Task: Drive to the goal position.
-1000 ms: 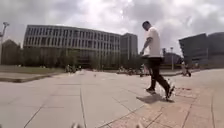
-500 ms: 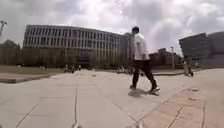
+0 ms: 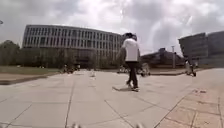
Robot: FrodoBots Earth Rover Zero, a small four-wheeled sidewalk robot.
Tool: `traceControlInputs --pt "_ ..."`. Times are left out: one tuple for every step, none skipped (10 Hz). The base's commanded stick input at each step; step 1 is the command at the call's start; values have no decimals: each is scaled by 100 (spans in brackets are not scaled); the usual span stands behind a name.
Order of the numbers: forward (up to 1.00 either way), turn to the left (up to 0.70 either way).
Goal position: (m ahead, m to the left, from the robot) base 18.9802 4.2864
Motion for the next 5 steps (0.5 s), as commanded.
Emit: traceControlInputs --pt "60 0" --pt "60 0" --pt "60 0" --pt "60 0" --pt "60 0"
